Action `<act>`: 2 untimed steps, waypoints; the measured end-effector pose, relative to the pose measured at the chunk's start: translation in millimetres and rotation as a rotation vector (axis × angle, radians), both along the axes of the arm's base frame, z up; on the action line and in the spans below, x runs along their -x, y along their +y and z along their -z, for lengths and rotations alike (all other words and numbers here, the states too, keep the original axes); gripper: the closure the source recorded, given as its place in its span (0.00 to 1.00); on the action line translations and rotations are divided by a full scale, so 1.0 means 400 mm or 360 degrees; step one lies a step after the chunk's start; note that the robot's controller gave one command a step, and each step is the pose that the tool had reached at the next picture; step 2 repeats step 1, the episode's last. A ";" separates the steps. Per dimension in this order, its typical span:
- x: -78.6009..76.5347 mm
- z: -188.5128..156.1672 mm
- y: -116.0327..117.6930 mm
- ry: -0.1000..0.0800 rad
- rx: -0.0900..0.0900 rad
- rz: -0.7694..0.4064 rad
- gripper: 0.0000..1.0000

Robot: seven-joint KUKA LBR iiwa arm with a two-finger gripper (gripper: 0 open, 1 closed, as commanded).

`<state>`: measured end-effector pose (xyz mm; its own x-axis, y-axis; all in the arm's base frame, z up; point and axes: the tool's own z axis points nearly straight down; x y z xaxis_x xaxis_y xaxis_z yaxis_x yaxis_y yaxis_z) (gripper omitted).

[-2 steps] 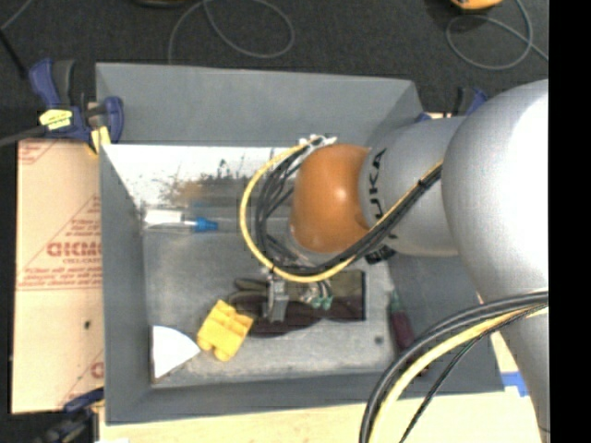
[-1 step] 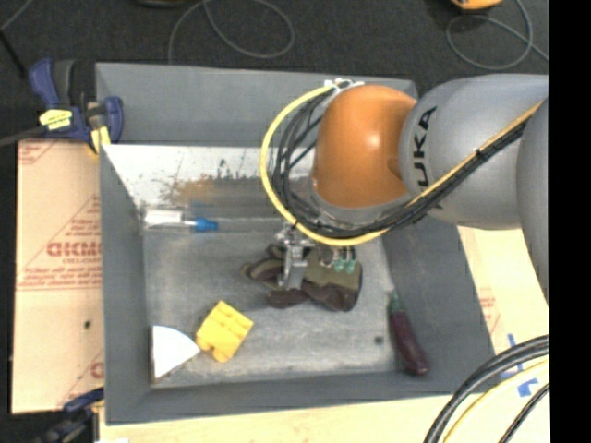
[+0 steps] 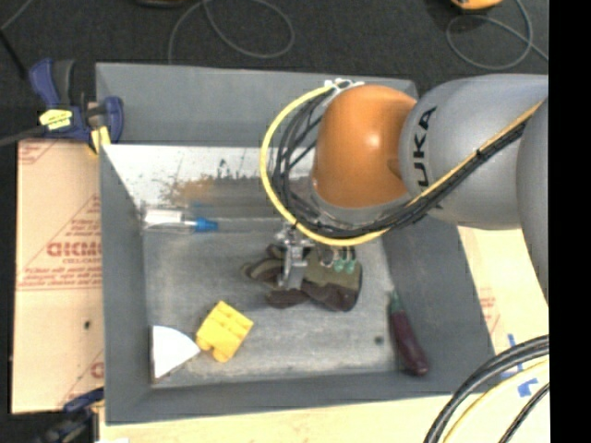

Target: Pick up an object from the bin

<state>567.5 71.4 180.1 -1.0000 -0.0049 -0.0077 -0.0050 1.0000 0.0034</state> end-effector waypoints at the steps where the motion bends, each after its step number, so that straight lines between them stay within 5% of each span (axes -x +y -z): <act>1: -0.018 -0.355 -0.024 -0.0010 0.0000 -0.0004 1.00; 2: -0.018 -0.355 -0.024 -0.0010 0.0000 -0.0004 1.00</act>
Offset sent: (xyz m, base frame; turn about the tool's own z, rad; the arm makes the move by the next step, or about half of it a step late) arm 0.0000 0.0000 0.0000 0.0000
